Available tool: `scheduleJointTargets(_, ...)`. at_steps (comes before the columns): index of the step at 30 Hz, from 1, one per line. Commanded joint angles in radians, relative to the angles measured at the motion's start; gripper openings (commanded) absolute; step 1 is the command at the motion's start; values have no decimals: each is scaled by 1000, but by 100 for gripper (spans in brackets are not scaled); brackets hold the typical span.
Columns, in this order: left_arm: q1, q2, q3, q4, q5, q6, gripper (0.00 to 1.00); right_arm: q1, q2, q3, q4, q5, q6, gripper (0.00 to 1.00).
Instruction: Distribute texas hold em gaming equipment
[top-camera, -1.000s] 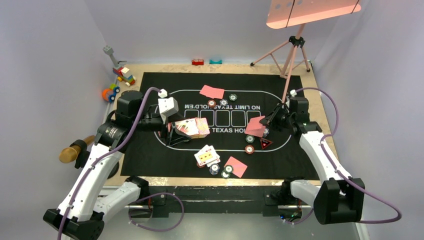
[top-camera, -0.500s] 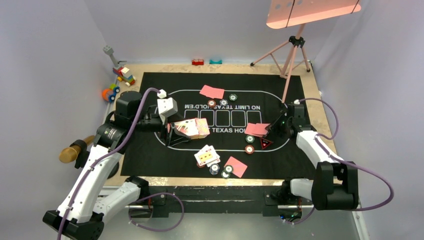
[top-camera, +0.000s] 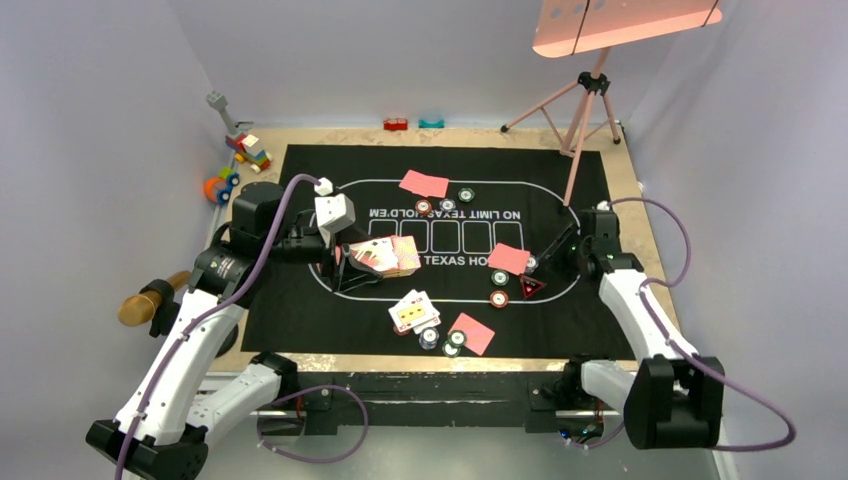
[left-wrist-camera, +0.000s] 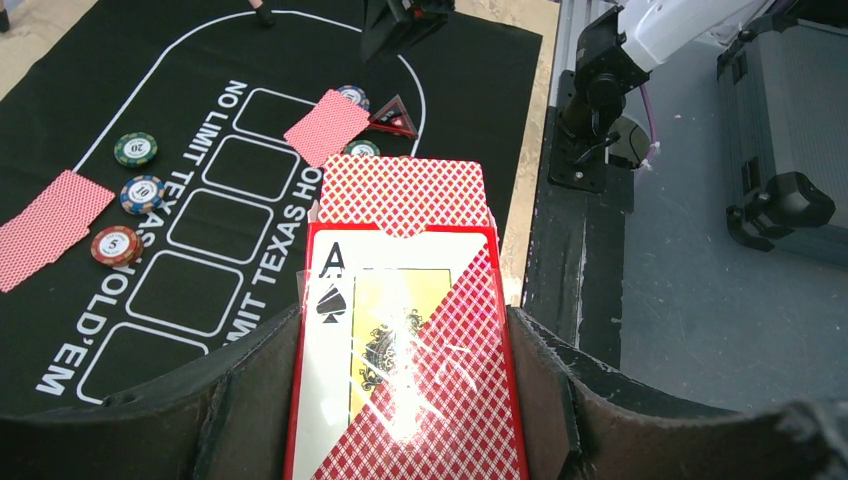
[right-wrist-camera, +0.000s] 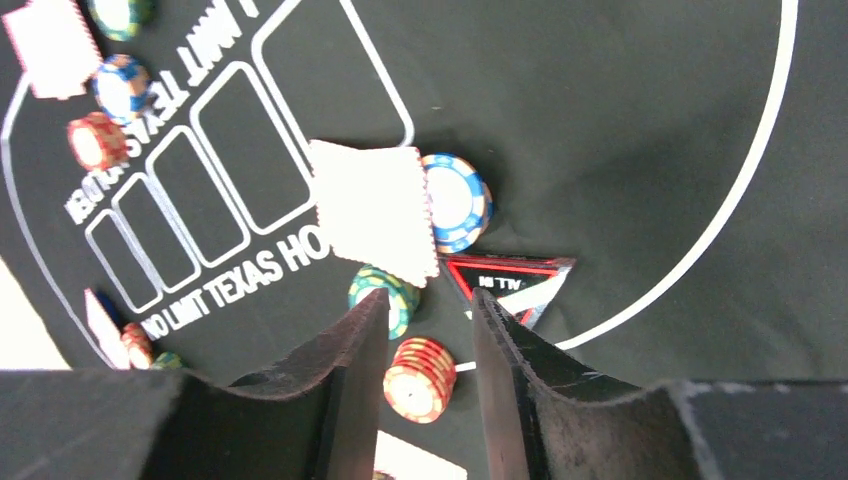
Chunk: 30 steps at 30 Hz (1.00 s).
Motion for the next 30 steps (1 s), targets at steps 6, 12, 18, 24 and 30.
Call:
scheduleJointTargets(6, 7, -12, 0, 73, 44, -26, 0, 15, -130, 128, 147, -491, 11, 75)
scheduleJointTargets(12, 7, -11, -14, 103, 43, -49, 0, 317, -70, 297, 351, -813, 74, 87)
scheduleJointTargets(18, 7, -12, -13, 125, 48, -76, 0, 436, -37, 323, 594, -896, 214, 90)
scheduleJointTargets(24, 7, -9, -26, 188, 53, -123, 0, 541, 50, 335, 710, -893, 295, 93)
scheduleJointTargets(30, 7, -7, -22, 191, 54, -122, 0, 623, 143, 370, 708, -847, 305, 95)
